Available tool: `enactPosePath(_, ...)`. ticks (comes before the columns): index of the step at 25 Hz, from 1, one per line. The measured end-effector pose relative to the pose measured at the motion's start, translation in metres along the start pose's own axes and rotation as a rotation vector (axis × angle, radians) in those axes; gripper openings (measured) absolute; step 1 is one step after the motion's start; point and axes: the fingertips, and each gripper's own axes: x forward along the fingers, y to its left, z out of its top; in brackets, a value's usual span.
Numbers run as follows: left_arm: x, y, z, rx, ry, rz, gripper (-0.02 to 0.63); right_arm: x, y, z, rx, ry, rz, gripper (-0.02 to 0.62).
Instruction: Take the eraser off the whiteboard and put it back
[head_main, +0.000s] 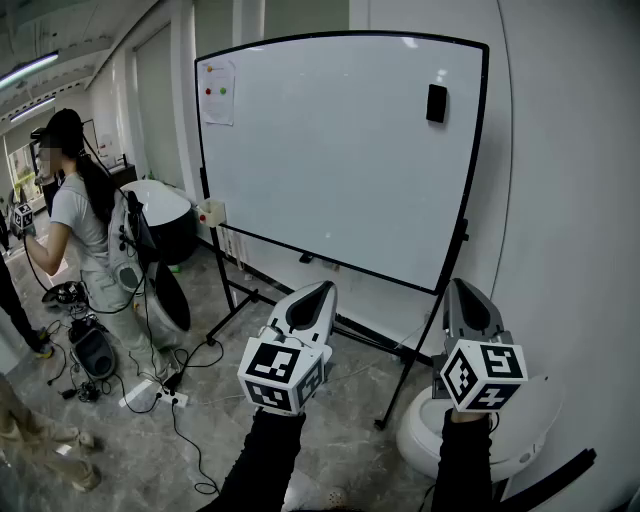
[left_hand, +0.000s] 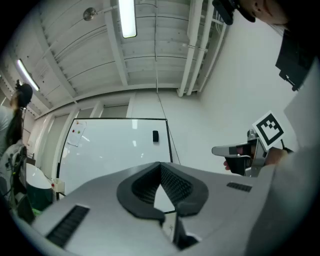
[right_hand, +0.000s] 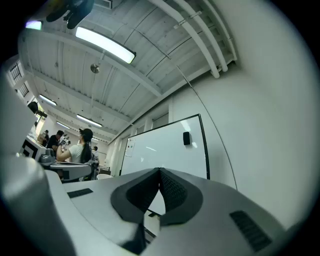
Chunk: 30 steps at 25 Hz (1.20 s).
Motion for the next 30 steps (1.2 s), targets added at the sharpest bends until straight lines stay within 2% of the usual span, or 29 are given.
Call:
enactPosePath(13,0.099,0.022,-0.017,0.031,-0.001,-0.006,0.006,0.088,-0.052,-0.023,0.007,0.006,0.019,0.009)
enactPosePath(19,0.122,0.040,-0.028,0.016,0.014,0.013,0.006,0.119,-0.061,-0.033,0.005,0.032,0.032,0.009)
enactPosePath(25,0.152,0.057,-0.033,0.017,0.008,-0.009,0.006,0.153,-0.061,-0.043,-0.006,0.036,0.039,0.008)
enactPosePath(30,0.174,0.079,-0.046,-0.001,0.008,-0.049,0.006,0.181,-0.055,-0.054,-0.018,0.047,0.007,0.009)
